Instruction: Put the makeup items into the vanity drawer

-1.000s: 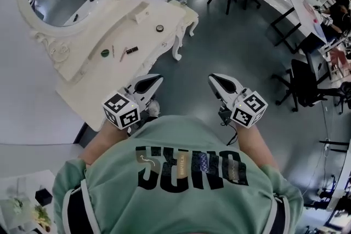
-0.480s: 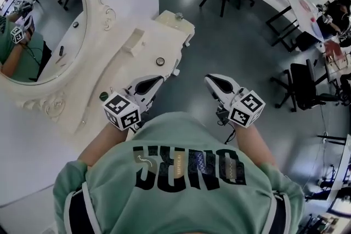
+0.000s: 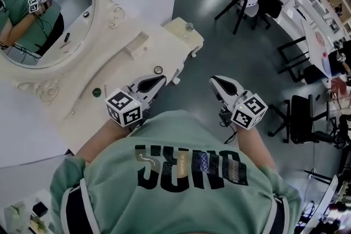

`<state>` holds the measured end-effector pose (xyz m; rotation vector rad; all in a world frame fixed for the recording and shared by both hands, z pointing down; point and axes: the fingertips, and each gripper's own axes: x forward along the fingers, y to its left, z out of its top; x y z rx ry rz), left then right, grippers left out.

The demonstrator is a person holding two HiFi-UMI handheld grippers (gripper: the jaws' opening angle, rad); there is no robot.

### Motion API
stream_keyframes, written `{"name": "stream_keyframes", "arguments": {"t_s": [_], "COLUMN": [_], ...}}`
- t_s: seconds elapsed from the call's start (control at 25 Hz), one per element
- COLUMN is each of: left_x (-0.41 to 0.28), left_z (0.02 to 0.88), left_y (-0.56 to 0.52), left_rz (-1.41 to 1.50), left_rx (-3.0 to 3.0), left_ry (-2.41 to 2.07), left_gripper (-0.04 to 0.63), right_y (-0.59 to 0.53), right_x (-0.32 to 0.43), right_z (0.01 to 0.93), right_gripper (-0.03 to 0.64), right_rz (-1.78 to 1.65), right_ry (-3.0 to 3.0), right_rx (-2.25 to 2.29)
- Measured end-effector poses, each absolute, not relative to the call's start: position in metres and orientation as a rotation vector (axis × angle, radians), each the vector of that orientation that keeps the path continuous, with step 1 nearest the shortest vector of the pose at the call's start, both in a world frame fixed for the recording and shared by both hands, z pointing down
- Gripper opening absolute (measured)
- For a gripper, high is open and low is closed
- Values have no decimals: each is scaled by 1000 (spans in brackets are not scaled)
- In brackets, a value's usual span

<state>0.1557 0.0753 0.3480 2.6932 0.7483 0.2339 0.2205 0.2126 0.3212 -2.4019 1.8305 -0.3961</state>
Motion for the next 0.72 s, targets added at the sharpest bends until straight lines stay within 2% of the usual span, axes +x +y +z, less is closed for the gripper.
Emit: {"name": "stream_keyframes", "arguments": {"t_s": [0.2,0.36,0.52,0.72], "left_x": [162,142,88,0], "left_z": [353,366,393,429], "left_y": [72,29,-38,-121], "left_rz": [223,224,242,262], "left_rx": [2696,2719,2724,2658], "left_ry": [607,415,131,-226], "left_gripper": [5,5,5,4], "right_y": [197,137,38,-96], "right_x": [237,239,208,133], "right_z": [323,330,356,412], "right_gripper": [9,9,11,14], "right_rz": [-452,-452,-503,-580], "right_ry": [2053,2278,2575,3011], "right_rx": [-2369,-2268,-2060,-1693]}}
